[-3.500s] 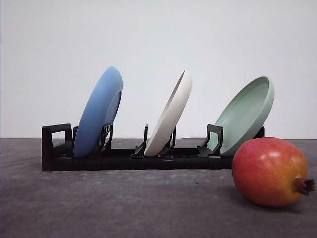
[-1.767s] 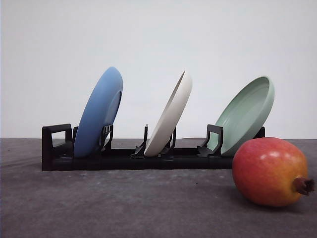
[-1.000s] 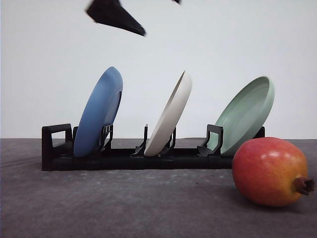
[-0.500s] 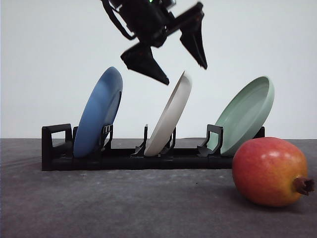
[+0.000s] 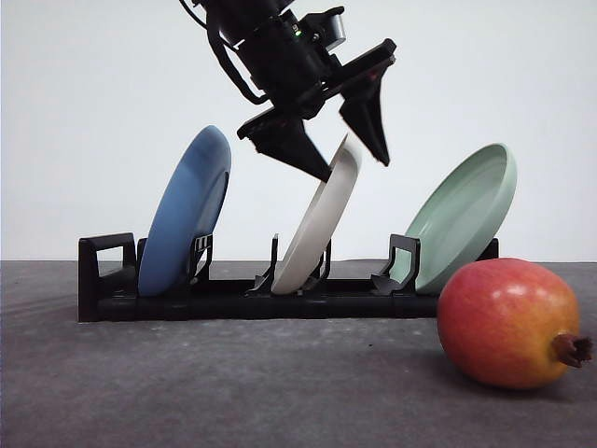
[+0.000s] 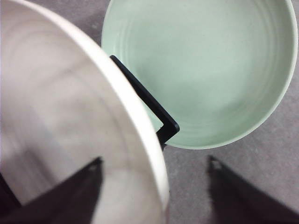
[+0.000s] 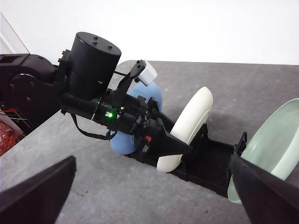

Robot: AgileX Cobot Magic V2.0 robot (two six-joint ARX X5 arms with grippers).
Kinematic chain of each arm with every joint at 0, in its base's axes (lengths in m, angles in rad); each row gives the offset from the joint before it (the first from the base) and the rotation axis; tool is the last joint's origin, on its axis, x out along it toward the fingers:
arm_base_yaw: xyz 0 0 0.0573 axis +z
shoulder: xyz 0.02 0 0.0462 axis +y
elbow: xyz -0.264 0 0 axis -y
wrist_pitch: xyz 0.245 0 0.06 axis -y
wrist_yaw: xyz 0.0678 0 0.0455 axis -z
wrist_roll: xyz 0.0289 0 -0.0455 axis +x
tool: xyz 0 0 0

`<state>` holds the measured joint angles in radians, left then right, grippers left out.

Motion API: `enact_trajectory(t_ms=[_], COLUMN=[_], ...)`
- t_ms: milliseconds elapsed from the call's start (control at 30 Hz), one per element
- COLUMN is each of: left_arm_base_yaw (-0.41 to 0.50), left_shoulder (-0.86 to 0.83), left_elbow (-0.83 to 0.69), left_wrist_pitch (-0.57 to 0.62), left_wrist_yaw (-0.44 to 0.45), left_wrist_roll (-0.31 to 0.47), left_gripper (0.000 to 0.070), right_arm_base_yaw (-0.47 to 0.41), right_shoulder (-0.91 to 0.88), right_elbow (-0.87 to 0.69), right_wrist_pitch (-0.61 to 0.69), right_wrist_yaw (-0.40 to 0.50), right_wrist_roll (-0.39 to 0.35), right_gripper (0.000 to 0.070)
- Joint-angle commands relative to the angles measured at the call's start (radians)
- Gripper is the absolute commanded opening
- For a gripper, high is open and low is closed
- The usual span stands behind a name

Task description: Place pomegranate in white plate

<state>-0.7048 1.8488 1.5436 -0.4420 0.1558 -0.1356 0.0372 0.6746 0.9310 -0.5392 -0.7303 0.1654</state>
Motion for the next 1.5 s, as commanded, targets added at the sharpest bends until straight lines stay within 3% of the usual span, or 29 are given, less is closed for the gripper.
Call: enact_trajectory(t_ms=[0,133,467,833,1000,1200,1333,1467], left_arm_base_yaw=[-0.010,-0.010,-0.021,-0.075,-0.128,-0.217,-0.292,-0.375], left_shoulder=[0.027,0.026,-0.004,-0.206,-0.326,-0.450,-0.487,-0.490], left_elbow=[0.023,0.023,0.024,0.024,0.024,0.024,0.017,-0.001], left_wrist_pitch=[0.007,-0.005,-0.013,-0.051,-0.186,-0.435,-0.584,-0.650], left_wrist_yaw=[-0.002,-0.002,0.003,0.003,0.006,-0.024,-0.119,-0.242], left_wrist_roll=[-0.003,-0.003,-0.011,-0.014,0.008,0.060,0.079,0.076], left_gripper=[0.0234,0.0000,0.0000,0.0000,0.0000,0.0000,0.0000,0.0000], right_arm_base_yaw=[0.000,0.000,0.000,0.000,0.000,0.000,0.000,0.000], right_shoulder=[0.004,0.004,0.004,0.004,0.004,0.004,0.004,0.004], right_elbow=[0.019,0.019,0.019,0.019,0.019,0.019,0.019,0.019], right_wrist_pitch=[0.006,0.006,0.006,0.005,0.005,-0.001,-0.026,-0.057], right_wrist_yaw=[-0.003,-0.003,-0.002,-0.002,-0.003,-0.003,-0.003,-0.003], right_wrist_roll=[0.011,0.011,0.011,0.011,0.011,0.011,0.011,0.011], right_gripper=[0.0672,0.0672,0.0672,0.0672,0.0672,0.0672,0.0672,0.0672])
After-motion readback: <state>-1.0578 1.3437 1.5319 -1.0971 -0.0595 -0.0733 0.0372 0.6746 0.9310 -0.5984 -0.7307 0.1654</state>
